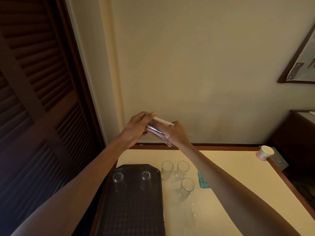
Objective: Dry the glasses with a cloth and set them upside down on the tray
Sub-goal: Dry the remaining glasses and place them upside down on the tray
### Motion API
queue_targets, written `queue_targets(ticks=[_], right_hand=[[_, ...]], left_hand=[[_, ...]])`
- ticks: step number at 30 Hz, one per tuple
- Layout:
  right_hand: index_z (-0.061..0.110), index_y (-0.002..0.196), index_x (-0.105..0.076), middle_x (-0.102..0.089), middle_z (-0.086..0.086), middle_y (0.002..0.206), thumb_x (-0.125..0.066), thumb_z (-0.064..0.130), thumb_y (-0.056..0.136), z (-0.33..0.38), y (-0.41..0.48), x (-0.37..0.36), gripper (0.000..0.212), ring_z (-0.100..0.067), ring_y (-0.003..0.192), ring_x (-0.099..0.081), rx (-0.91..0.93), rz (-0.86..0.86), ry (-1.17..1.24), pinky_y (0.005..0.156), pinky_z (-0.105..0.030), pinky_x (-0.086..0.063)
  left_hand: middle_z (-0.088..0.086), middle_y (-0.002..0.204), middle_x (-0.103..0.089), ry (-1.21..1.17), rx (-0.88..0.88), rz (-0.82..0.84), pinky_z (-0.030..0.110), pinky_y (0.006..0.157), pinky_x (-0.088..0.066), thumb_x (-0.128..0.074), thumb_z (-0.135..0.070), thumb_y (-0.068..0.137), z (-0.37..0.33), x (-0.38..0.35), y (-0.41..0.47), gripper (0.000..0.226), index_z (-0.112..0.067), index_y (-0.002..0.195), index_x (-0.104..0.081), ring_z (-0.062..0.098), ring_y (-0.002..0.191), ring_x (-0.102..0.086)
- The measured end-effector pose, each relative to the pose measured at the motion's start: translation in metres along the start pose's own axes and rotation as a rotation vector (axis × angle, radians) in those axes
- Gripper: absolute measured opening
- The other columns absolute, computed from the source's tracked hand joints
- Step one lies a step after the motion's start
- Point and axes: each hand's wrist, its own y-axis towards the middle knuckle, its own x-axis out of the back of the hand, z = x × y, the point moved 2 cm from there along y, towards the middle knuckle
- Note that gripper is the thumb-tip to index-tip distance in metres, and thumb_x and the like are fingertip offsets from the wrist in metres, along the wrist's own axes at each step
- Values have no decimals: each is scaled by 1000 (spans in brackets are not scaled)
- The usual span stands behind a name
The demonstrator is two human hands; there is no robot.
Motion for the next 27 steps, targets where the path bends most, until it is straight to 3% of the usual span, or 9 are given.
queue_targets(ticks=[3, 5, 8, 11, 15, 18, 21, 23, 27], right_hand=[[16, 80, -61, -58, 4, 55, -54, 56, 96, 3, -17, -12, 44, -4, 36, -48, -445, 358, 348, 33, -16, -34], [13, 81, -65, -60, 1, 54, -54, 59, 95, 0, -16, -13, 49, -6, 38, -48, -485, 387, 336, 36, -16, -33], [3, 95, -71, -68, -6, 65, -70, 39, 91, 1, -7, -1, 36, -16, 48, -62, -87, 67, -178, 42, -25, -44], [18, 60, -64, -50, 3, 48, -66, 41, 85, 19, -11, 7, 34, -15, 41, -44, 470, -312, -758, 42, -17, -20], [17, 46, -55, -30, 6, 40, -54, 43, 78, 27, -14, 12, 41, -14, 37, -22, 679, -439, -705, 51, -11, -6], [12, 70, -71, -56, 2, 57, -77, 26, 78, 12, -8, 7, 17, -17, 51, -45, 448, -322, -660, 48, -17, -21], [5, 106, -67, -63, -9, 88, -68, 16, 90, -2, 0, 1, 19, -22, 73, -57, 2, -102, -412, 56, -21, -38], [9, 109, -57, -58, -9, 85, -52, 15, 100, -10, 5, -9, 12, -16, 59, -55, -271, 124, -117, 59, -24, -49], [0, 110, -63, -65, -3, 59, -53, 41, 101, -14, 0, -20, 42, -3, 31, -48, -473, 312, 254, 31, -13, -32]], left_hand=[[10, 102, -58, -39, -62, 35, 44, 90, -51, -67, -43, 95, -2, 0, -3, 35, -14, 116, -68, 25, 98, -58], [10, 109, -59, -63, -44, 81, 47, 99, -52, -66, -35, 95, -1, 3, -6, 32, -17, 122, -68, 26, 105, -60], [14, 119, -62, -90, 34, 144, 47, 105, -50, -58, -30, 103, 1, 8, -7, 29, -20, 129, -66, 29, 113, -61], [15, 126, -63, -46, 178, 131, 44, 104, -51, -51, -53, 103, 1, 8, -5, 46, -16, 128, -64, 28, 114, -64], [21, 130, -62, -47, 276, 147, 32, 81, -61, -52, -47, 104, 2, 9, -4, 51, -6, 135, -55, 30, 112, -68], [18, 127, -59, -25, 190, 111, 29, 79, -61, -55, -40, 104, 4, 8, -4, 42, -7, 130, -53, 29, 114, -66], [15, 121, -59, -6, 88, 94, 33, 87, -61, -57, -37, 103, 4, 7, -1, 30, -12, 119, -57, 29, 114, -63], [13, 121, -58, -23, 32, 106, 36, 91, -60, -62, -34, 101, 5, 10, 0, 29, -14, 121, -60, 28, 115, -61], [10, 118, -58, -116, -16, 121, 45, 99, -53, -72, -29, 91, 10, 19, 0, 36, -16, 124, -66, 29, 115, -58]])
